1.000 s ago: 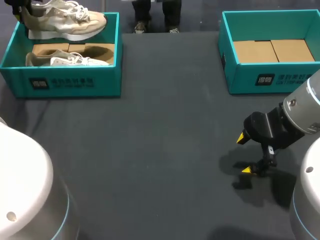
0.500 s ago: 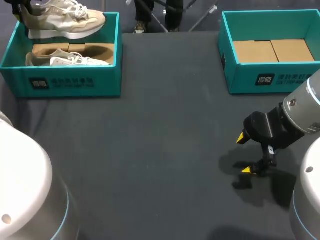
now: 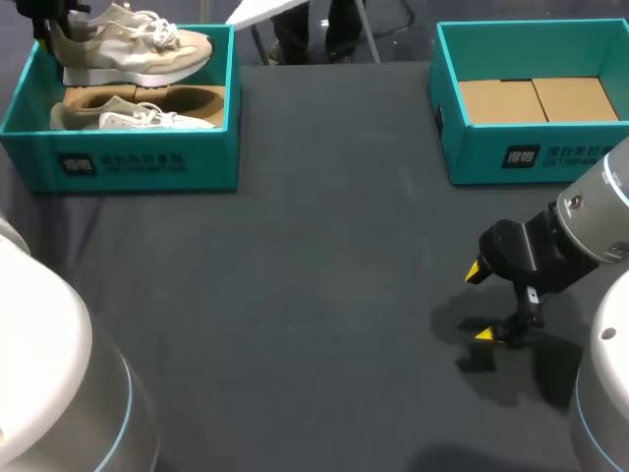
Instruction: Take the shoe out of the shoebox, open the shoe tongue, remove and reinsert the insole, then place the shoe into the shoebox
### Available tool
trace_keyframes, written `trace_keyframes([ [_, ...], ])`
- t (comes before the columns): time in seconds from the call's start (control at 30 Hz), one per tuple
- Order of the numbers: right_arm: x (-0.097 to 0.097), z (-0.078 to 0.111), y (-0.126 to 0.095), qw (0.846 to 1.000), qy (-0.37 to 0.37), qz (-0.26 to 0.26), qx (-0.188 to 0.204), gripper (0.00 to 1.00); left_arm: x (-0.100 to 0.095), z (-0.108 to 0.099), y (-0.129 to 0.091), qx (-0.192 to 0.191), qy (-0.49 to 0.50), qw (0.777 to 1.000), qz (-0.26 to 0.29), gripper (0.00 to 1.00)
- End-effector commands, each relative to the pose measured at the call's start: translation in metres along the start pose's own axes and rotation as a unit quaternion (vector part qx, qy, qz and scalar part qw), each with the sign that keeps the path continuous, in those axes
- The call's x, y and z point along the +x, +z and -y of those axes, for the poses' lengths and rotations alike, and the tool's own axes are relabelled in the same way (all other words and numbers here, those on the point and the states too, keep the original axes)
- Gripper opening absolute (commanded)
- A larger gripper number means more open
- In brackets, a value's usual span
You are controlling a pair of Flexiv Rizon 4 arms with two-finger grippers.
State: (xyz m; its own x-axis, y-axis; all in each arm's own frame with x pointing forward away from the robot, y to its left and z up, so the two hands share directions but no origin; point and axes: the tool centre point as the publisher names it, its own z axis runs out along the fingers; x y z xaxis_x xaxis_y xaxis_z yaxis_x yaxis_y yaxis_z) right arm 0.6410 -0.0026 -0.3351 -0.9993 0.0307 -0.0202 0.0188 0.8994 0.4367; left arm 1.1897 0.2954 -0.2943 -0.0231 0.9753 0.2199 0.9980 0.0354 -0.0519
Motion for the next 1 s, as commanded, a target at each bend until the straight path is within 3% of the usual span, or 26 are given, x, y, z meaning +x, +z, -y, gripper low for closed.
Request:
trace_keyframes([
  [0.03,0.002,0.001,-0.001,1.000,0.000,0.001,0.000,1.00,-0.007,-0.003,0.010,0.002,0.006,1.000,-0.010,0.00],
  [0.47,0.002,0.001,-0.001,1.000,0.000,0.001,0.000,1.00,-0.029,-0.002,0.037,0.008,0.010,1.000,-0.022,0.00],
  [1.0,0.002,0.001,-0.001,1.000,0.000,0.001,0.000,1.00,-0.037,-0.007,0.055,0.013,-0.006,1.000,-0.026,0.00],
])
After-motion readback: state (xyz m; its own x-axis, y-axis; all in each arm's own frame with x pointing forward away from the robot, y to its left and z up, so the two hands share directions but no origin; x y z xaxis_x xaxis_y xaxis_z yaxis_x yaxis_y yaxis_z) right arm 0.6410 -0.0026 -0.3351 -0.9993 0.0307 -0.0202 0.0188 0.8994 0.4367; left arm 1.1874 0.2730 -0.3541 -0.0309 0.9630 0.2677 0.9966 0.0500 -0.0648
